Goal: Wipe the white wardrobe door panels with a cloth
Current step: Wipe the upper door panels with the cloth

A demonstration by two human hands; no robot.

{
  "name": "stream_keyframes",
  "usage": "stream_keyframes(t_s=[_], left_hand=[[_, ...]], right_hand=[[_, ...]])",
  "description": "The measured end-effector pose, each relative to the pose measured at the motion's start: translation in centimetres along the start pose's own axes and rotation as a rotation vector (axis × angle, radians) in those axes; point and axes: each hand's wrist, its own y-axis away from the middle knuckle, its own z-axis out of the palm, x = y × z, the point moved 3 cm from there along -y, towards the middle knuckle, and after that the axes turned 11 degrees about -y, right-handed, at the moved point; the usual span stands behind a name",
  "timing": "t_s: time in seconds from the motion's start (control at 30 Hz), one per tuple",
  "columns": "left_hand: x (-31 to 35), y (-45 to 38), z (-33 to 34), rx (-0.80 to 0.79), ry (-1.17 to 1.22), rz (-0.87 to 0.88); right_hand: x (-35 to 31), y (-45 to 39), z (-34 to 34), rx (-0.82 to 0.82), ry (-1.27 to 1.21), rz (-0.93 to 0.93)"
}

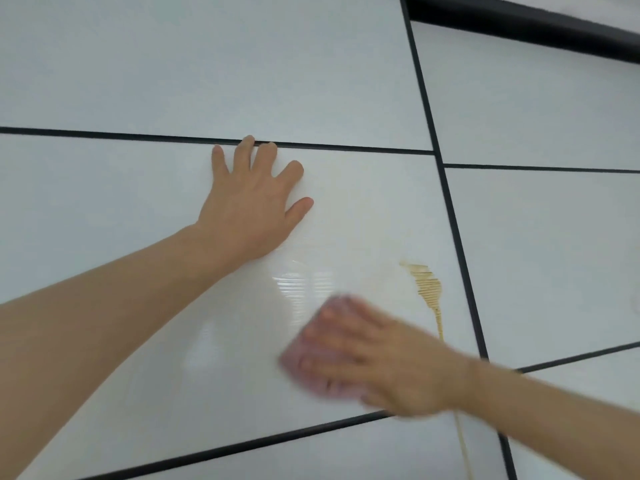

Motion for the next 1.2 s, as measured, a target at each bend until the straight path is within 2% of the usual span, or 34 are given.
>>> stream_keyframes(t_s=[0.03,0.13,0.17,0.2,0.23,0.27,0.37,0.4,0.47,0.53,0.63,0.7,0.73,0.77,0.87,0.93,1.0,1.13,1.2], left_hand=[[0.1,-0.1,0.1,0.007,-0.002,-0.002],[0.7,-0.4,-0.3,0.038,-0.006,0.000],[0.9,-0.5,-0.3,0.027,-0.006,-0.005],[1.2,-0.6,-0.3,0.017,-0.006,-0.012],[1.5,-0.7,-0.3,0.013,-0.005,-0.019],[1.7,-0.8,-0.3,0.017,0.001,-0.023],[1.9,-0.8,-0.3,0.012,0.005,-0.012],[1.8,-0.8,-0.3,0.001,-0.003,-0.012],[2.0,-0.9,-0.4,0.006,-0.007,-0.002],[2.0,-1.0,-0.5,0.015,-0.004,0.006],[2.1,-1.1,-0.6,0.014,-0.002,0.003],[2.5,-1.1,-0.6,0.013,-0.004,0.004],[2.7,-1.1,-0.6,0.010,-0.005,0.002],[2.9,-1.1,-0.6,0.004,-0.007,-0.003],[2.9,-1.3,-0.5,-0.003,-0.016,-0.006],[2.9,-1.4,-0.6,0.018,-0.010,0.007],[2.9,-1.4,-0.6,0.009,-0.006,0.010],[3.1,-1.4,-0.3,0.023,-0.014,-0.008],[3.6,-1.7,-0.3,0.039,0.002,-0.026]], right_hand=[[3.1,0.1,-0.7,0.040,0.014,0.157],[12.8,0.4,-3.4,0.315,-0.131,0.873],[13.8,0.2,-3.9,0.379,-0.174,1.024],[13.3,-0.1,-3.6,0.432,-0.172,1.069],[11.4,-0.4,-2.8,0.452,-0.152,1.022],[8.1,-0.6,-1.7,0.421,-0.163,0.890],[-4.1,1.0,1.5,0.219,-0.159,0.381],[-5.8,2.0,2.0,0.174,-0.135,0.255],[-3.2,3.8,1.6,0.069,-0.078,0.118],[2.7,4.6,0.4,0.090,0.019,0.220],[11.9,6.8,-2.2,0.251,-0.023,0.755],[12.5,7.1,-2.2,0.339,-0.137,0.999],[10.7,6.8,-1.6,0.354,-0.142,0.985],[8.1,6.8,-0.8,0.325,-0.141,0.870],[-1.6,8.9,2.4,0.074,-0.111,0.377],[-2.1,11.3,2.5,-0.001,-0.074,0.237],[1.6,12.1,1.3,-0.048,-0.025,0.298],[11.7,10.6,-2.7,0.142,-0.007,0.763],[12.5,10.1,-2.6,0.172,-0.028,0.777]])
